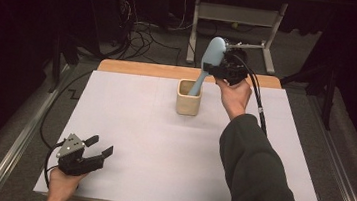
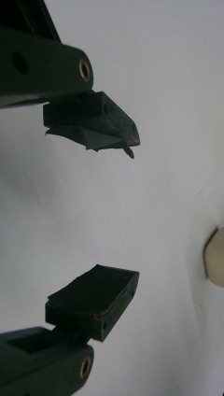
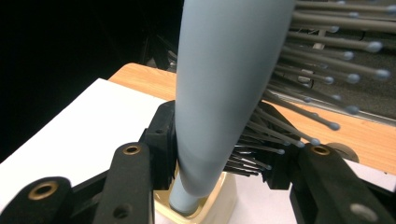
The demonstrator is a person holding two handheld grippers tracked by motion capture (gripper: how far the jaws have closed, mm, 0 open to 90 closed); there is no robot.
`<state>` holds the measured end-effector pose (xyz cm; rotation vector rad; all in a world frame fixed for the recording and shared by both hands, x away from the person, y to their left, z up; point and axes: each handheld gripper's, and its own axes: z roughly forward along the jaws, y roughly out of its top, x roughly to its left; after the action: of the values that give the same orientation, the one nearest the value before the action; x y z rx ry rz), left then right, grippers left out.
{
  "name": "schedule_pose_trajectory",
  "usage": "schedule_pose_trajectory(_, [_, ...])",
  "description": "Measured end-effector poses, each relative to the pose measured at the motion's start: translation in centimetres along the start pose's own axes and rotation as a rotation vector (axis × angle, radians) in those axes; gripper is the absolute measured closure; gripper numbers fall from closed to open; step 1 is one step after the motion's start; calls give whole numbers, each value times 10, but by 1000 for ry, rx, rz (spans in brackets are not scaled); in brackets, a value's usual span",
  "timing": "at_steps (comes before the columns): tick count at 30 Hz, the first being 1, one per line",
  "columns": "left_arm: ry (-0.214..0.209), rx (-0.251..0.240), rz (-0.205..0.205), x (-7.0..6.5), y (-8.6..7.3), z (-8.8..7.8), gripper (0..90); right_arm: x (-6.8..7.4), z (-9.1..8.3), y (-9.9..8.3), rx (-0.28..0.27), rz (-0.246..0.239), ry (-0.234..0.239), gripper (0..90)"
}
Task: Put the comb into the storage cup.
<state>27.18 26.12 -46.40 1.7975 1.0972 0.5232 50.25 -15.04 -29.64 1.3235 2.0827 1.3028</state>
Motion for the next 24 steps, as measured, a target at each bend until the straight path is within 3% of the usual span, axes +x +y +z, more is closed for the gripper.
schedule_pose_trajectory(24, [-1, -3, -4, 0, 0, -1, 317, 2, 16, -11, 40, 2, 5, 561])
